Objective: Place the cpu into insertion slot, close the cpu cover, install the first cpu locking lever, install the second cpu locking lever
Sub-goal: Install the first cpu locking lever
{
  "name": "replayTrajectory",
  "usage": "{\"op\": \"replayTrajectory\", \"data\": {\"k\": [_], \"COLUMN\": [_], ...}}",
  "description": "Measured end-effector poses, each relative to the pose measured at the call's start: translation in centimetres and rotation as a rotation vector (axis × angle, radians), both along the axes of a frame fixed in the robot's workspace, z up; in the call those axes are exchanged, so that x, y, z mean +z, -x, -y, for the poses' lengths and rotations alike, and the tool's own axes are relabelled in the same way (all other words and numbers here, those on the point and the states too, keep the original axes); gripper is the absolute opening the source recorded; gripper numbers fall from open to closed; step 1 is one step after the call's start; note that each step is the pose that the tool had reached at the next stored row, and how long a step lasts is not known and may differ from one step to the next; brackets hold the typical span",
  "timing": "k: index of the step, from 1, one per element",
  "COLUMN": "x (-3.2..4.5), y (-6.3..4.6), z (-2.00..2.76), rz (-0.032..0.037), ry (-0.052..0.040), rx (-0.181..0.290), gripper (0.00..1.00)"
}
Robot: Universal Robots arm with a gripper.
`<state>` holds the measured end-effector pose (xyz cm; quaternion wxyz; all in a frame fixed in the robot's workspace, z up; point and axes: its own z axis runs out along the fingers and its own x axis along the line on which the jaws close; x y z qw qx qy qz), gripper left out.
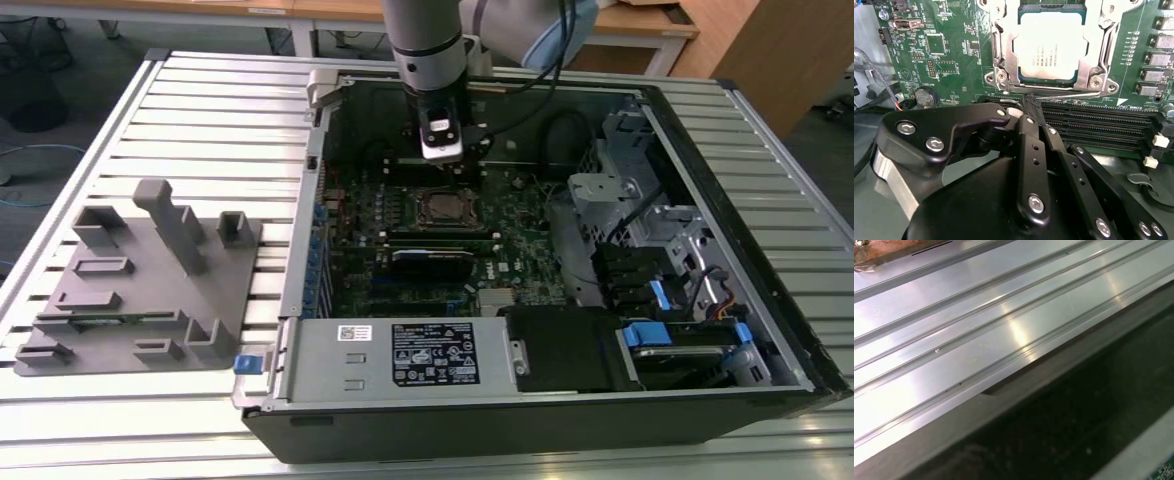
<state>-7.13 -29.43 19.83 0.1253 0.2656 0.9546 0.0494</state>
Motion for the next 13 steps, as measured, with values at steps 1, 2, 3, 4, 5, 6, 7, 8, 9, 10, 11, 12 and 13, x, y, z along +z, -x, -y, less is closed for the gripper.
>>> {"op": "replayTrajectory", "data": {"k": [1, 2, 3, 4, 5, 6, 7, 8, 9, 10, 11, 12, 13], "x": [0.00, 0.00, 0.00, 0.00, 0.00, 0.00, -0.01, -0.03, -0.05, -0.07, -0.10, -0.13, -0.17], "y": [0.00, 0.00, 0.00, 0.00, 0.01, 0.00, 0.00, 0.00, 0.00, 0.01, 0.01, 0.01, 0.01], "z": [0.01, 0.03, 0.05, 0.08, 0.18, 0.28, 0.31, 0.34, 0.36, 0.38, 0.40, 0.41, 0.43], "rz": [-0.0001, -0.0002, -0.0002, 0.0000, -0.0001, 0.0000, -0.0001, 0.0001, 0.0003, 0.0005, 0.0008, 0.0012, 0.0018], "ry": [0.0011, 0.0029, 0.0049, 0.0072, 0.0140, 0.0186, 0.0187, 0.0187, 0.0187, 0.0188, 0.0188, 0.0188, 0.0188], "rx": [-0.001, -0.002, -0.003, -0.005, -0.008, -0.010, -0.010, -0.010, -0.010, -0.010, -0.010, -0.010, -0.010], "gripper": [0.11, 0.11, 0.11, 0.11, 0.11, 0.11, 0.11, 0.11, 0.11, 0.11, 0.11, 0.11, 0.11]}}
